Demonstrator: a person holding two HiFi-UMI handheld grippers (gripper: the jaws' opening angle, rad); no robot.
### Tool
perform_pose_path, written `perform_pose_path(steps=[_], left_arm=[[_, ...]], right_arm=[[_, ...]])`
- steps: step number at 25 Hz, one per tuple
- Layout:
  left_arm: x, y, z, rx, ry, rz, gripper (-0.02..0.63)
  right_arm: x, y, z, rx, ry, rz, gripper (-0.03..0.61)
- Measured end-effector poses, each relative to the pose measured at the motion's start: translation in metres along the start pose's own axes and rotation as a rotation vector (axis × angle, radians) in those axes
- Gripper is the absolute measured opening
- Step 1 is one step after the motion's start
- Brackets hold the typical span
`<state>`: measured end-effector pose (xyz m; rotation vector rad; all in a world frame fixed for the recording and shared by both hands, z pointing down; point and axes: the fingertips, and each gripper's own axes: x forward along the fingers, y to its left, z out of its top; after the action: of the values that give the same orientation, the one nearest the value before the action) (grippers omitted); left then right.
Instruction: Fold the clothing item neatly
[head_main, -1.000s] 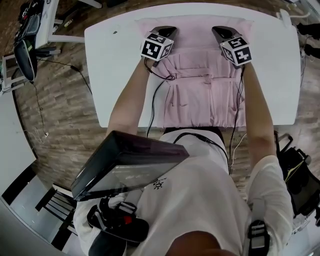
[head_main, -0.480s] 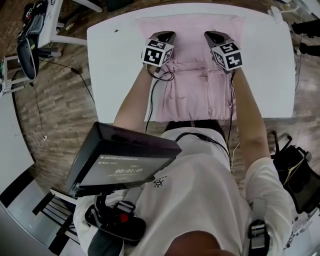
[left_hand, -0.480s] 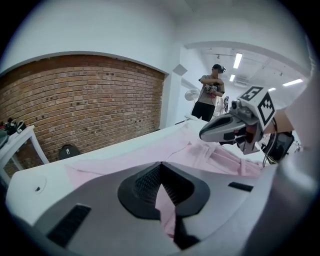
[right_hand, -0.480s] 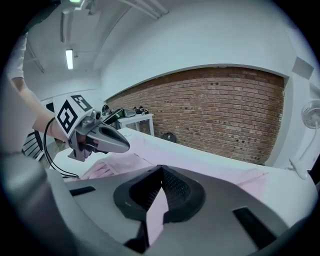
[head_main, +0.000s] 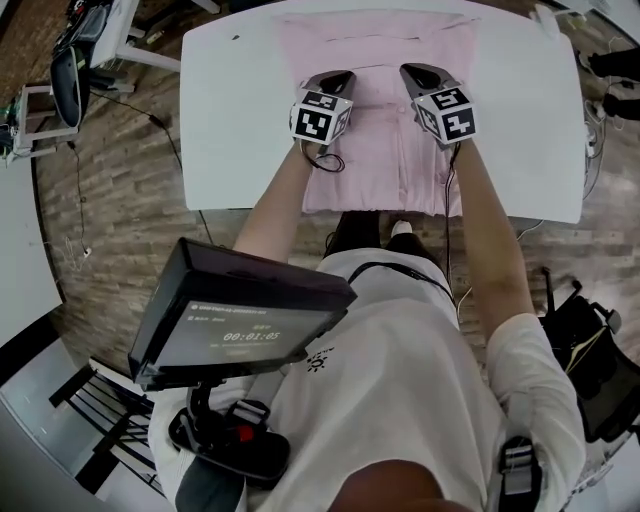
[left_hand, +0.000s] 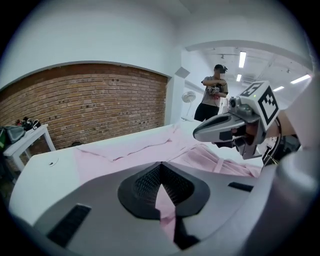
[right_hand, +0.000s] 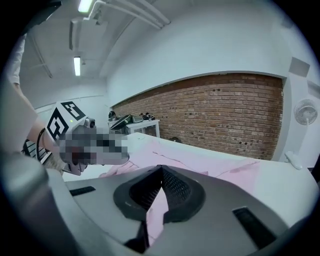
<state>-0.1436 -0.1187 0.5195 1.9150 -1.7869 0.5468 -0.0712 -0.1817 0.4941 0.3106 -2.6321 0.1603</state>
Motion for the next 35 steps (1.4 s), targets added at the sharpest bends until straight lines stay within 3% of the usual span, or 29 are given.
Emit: perform_pose_path(steps=[11, 19, 24, 29, 35], left_arm=[[-0.065, -0.103, -0.026, -0.009, -0.042, 0.048, 0.003], [-0.094, -0.14, -0.059, 0.001, -0.002, 0.063, 0.003], [-0.116, -0.159, -0.071, -0.029, -0.015, 0.075, 0.003], [-0.145, -0.167, -0.076, 0.015, -0.027, 0.074, 0.003], [-0.155, -0.188, -0.083, 0.021, -0.06, 0.044, 0.003]], right_arm=[[-0.088, 0.053, -0.034, 0.004, -0.049, 0.023, 0.003], [-0.122, 0.081, -0.058, 0.003, -0.04, 0.04, 0.003], [-0.15, 0.097, -0.068, 0.006, -0.041, 0.044, 0.003], [-0.166, 0.123, -0.059, 0.019, -0.059, 0.017, 0.003], [-0.182, 0.143, -0.075, 0.025, -0.066, -0.005, 0.003]])
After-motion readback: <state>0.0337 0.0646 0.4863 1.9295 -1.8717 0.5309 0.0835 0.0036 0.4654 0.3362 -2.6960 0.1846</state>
